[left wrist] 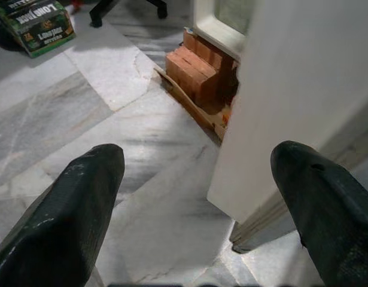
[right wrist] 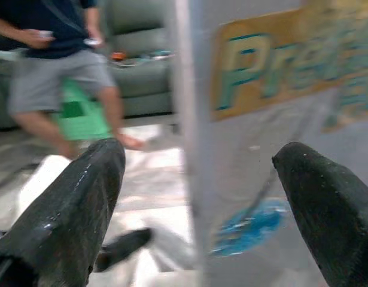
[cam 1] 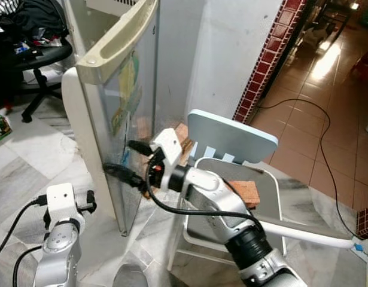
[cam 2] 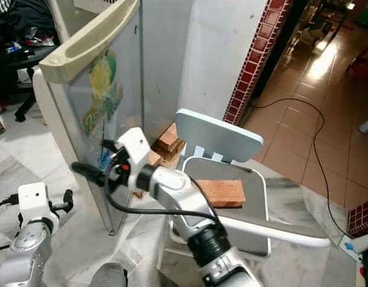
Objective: Restocking fridge
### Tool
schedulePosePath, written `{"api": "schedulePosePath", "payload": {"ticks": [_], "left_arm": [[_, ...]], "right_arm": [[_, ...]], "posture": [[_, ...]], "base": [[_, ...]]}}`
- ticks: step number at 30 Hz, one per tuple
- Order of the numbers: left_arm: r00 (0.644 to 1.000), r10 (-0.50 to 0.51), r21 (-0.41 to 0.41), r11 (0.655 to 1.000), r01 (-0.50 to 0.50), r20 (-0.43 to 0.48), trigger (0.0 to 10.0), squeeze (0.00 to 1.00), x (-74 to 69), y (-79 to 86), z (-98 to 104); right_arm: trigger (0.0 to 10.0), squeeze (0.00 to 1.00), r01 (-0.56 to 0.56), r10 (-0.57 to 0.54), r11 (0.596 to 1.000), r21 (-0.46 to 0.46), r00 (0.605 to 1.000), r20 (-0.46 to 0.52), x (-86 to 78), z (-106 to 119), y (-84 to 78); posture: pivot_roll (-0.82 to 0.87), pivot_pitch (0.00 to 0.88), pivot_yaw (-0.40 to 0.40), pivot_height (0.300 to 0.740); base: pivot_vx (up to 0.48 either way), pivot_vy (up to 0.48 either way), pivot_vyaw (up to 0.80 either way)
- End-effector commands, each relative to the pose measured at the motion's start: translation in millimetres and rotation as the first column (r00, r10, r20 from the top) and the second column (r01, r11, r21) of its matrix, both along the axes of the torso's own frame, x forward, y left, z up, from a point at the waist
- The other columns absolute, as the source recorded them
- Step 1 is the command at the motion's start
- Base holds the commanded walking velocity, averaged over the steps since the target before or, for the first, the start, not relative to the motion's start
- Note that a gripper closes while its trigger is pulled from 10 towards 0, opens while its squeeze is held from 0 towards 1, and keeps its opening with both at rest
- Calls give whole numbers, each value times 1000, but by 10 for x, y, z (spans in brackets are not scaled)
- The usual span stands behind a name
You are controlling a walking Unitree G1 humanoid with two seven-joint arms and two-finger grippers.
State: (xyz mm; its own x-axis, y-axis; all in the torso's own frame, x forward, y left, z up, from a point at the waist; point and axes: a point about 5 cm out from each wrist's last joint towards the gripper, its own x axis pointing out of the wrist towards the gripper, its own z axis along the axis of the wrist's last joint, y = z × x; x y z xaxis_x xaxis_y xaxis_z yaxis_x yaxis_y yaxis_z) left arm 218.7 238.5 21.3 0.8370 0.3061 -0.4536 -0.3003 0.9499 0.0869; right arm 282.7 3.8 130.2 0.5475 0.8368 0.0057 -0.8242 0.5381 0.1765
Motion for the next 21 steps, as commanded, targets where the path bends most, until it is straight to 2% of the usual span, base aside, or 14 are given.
{"api": "schedulePosePath", "payload": {"ticks": [1, 2, 7, 21], "left_arm": [[1000, -4, -7, 1000, 4, 1, 10000, 0, 9, -7, 11], [1000, -7, -7, 1000, 7, 0, 10000, 0, 11, -11, 11], [1000, -11, -3, 1000, 11, -7, 10000, 0, 7, -12, 10], [1000, -10, 2, 1000, 10, -8, 10000, 0, 5, -14, 13]], "right_arm": [[10000, 0, 70, -70, 997, -19, 997, -20, 53, -58, -80], [10000, 0, 108, -109, 994, -24, 994, -21, 84, -70, -115], [10000, 0, 156, -157, 987, -29, 987, -31, 134, -107, -152], [10000, 0, 197, -200, 977, -81, 979, -33, 196, -174, -126]], "posture": [[208, 14, -77, 740], [208, 14, -77, 740], [210, 16, -74, 740], [222, 15, -79, 740]], "base": [[0, 480, 0], [0, 480, 0], [0, 480, 0], [0, 480, 0]]}}
